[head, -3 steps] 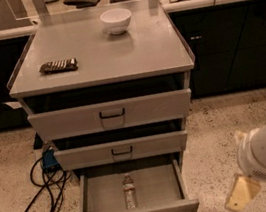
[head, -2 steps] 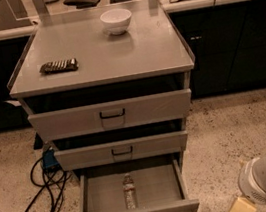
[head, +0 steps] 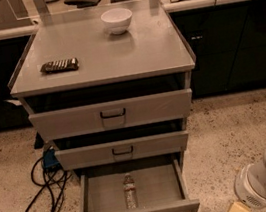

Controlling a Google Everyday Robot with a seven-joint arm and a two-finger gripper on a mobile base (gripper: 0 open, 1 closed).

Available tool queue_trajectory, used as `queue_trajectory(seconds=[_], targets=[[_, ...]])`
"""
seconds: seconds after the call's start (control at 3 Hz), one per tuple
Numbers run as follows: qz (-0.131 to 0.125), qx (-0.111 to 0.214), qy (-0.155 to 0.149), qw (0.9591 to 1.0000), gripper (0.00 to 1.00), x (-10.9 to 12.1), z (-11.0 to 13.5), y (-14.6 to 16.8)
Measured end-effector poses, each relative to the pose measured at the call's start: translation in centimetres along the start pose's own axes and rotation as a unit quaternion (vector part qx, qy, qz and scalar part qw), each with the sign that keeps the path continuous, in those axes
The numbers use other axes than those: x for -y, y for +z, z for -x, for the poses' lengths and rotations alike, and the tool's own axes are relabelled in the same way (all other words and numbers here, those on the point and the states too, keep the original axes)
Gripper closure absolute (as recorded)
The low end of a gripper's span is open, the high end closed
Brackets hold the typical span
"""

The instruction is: Pick water bottle from bottom drawer and place on counter

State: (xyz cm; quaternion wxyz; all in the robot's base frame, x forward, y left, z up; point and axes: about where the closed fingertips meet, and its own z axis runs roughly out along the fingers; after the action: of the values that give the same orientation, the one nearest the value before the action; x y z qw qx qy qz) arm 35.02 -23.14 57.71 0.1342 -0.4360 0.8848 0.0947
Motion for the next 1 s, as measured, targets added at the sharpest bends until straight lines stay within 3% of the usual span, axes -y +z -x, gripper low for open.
queue_trajectory(seconds=[0.33, 0.67, 1.0], targets=[[0.028, 0.022, -0.004, 0.9994, 0.0, 0.1, 0.0, 1.6], [0.098, 0.104, -0.049, 0.9885, 0.0, -0.6, 4.8, 6.2], [0.164, 0.171, -0.106, 0.9656, 0.0, -3.7, 9.7, 12.1]])
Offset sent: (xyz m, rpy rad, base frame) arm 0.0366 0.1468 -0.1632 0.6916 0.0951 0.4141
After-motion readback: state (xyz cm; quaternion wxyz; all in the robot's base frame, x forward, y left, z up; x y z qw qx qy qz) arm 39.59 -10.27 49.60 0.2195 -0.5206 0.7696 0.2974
